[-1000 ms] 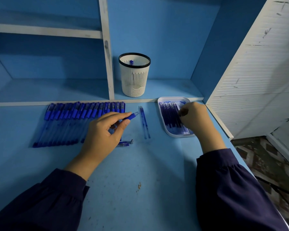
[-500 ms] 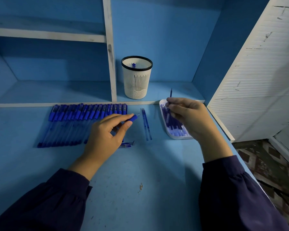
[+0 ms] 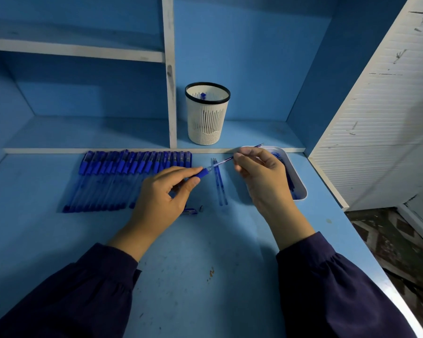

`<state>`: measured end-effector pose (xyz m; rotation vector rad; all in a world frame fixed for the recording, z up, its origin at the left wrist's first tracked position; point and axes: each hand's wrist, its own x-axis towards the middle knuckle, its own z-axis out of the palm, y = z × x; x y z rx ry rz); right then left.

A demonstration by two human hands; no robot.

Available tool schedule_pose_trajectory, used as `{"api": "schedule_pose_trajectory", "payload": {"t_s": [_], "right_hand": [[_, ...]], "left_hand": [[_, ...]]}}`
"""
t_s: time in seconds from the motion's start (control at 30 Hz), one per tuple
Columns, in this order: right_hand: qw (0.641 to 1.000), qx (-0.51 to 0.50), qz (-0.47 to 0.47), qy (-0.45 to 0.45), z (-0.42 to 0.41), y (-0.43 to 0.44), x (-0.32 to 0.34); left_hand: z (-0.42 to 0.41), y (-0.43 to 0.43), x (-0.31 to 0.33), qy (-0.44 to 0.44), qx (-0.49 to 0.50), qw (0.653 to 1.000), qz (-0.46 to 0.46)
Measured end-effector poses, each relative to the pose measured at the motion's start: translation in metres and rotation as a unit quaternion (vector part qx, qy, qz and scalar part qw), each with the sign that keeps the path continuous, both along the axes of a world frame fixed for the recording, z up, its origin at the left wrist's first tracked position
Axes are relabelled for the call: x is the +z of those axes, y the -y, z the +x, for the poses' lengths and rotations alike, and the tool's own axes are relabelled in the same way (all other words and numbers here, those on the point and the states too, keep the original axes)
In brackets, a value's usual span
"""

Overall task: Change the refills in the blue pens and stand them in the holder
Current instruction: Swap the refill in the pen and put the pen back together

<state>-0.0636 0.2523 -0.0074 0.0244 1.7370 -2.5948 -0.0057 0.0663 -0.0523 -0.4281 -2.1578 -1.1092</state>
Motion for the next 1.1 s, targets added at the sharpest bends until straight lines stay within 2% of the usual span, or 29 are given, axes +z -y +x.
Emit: {"api": "schedule_pose_trajectory", "payload": {"t_s": [0.27, 0.43, 0.6, 0.83, 0.97, 1.1], "right_hand": [[1.000, 0.009, -0.028, 0.011, 0.000, -0.001, 0.000], [1.000, 0.013, 0.001, -0.003, 0.002, 0.000, -0.001], [0.991, -0.021, 0.091, -0.099, 0.002, -0.002, 0.000], [0.951, 0.022, 0.209, -0.226, 0.014, 0.008, -0.002], [0.946, -0.031, 0.220, -0.236, 0.013, 0.011, -0.007], [0.946, 0.008, 0.215, -0.243, 0.016, 0.010, -0.004]], "left_hand": [[0.000, 0.000, -0.001, 0.001, 0.004, 1.000, 0.007], [0.000, 0.001, -0.001, -0.002, 0.000, 1.000, 0.004], [0.000, 0.002, -0.002, -0.002, 0.010, 1.000, 0.006], [0.001, -0.001, 0.001, -0.020, 0.000, 1.000, -0.003], [0.002, 0.001, 0.000, -0.023, 0.016, 1.000, 0.002], [0.004, 0.002, 0.000, -0.021, 0.015, 1.000, 0.006]]}}
